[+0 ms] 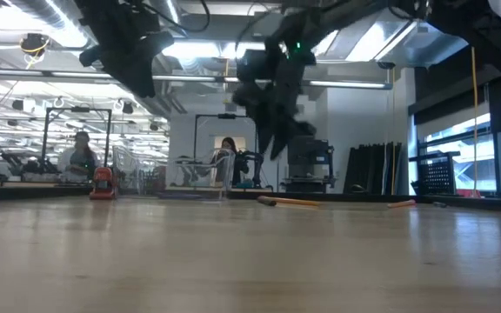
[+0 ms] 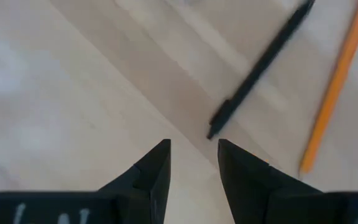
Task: Sort crayons/erasers/pens/pencils in bins
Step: Put the black pen into the bottom left transparent bin
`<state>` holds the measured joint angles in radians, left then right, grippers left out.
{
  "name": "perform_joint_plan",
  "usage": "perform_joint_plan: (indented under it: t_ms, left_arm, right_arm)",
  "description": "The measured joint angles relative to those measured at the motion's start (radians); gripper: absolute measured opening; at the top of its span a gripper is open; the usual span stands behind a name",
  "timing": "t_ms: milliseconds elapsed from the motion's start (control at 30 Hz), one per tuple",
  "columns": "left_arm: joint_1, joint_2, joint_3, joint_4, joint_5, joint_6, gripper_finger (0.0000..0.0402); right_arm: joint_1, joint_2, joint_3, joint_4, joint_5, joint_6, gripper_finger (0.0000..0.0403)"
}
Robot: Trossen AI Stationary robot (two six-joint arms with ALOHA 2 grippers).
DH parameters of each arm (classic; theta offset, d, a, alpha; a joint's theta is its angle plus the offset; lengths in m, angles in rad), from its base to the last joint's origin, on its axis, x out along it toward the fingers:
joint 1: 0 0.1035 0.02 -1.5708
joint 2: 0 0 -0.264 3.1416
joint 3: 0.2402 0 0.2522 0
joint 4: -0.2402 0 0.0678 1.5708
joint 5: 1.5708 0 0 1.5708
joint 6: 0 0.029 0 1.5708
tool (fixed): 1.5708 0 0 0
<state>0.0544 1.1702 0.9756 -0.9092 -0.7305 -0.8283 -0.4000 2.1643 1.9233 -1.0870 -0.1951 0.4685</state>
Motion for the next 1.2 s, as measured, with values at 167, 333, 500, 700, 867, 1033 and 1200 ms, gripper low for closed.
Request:
perform_joint_plan:
  t_ms: [167, 333, 500, 700, 867, 1033, 1200]
  left_arm:
    - [0.000, 0.000, 0.000, 0.000, 0.000, 0.001, 0.0085]
    - [0.000, 0.000, 0.000, 0.003, 0.000, 0.020, 0.0085]
    - [0.000, 0.000, 0.000, 0.005, 0.000, 0.024, 0.0085]
    - [0.000, 0.000, 0.000, 0.005, 0.000, 0.024, 0.0085]
    - [0.000, 0.000, 0.000, 0.005, 0.000, 0.024, 0.0085]
    - [0.000, 0.000, 0.000, 0.005, 0.000, 0.024, 0.0085]
    - [0.000, 0.000, 0.000, 0.005, 0.000, 0.024, 0.0085]
  right_arm:
    - [0.000, 0.000, -0.151, 0.127, 0.000, 0.028, 0.0134]
    - [0.000, 0.002, -0.239, 0.269, 0.010, 0.059, 0.0134]
    - [0.000, 0.002, -0.247, 0.285, 0.052, 0.047, 0.0134]
    - [0.004, 0.002, -0.247, 0.284, 0.123, 0.025, 0.0134]
    - [0.004, 0.002, -0.247, 0.284, 0.115, 0.029, 0.0134]
    - [0.005, 0.012, -0.247, 0.283, 0.116, 0.104, 0.0134]
    - [0.007, 0.036, -0.246, 0.295, 0.115, 0.104, 0.0134]
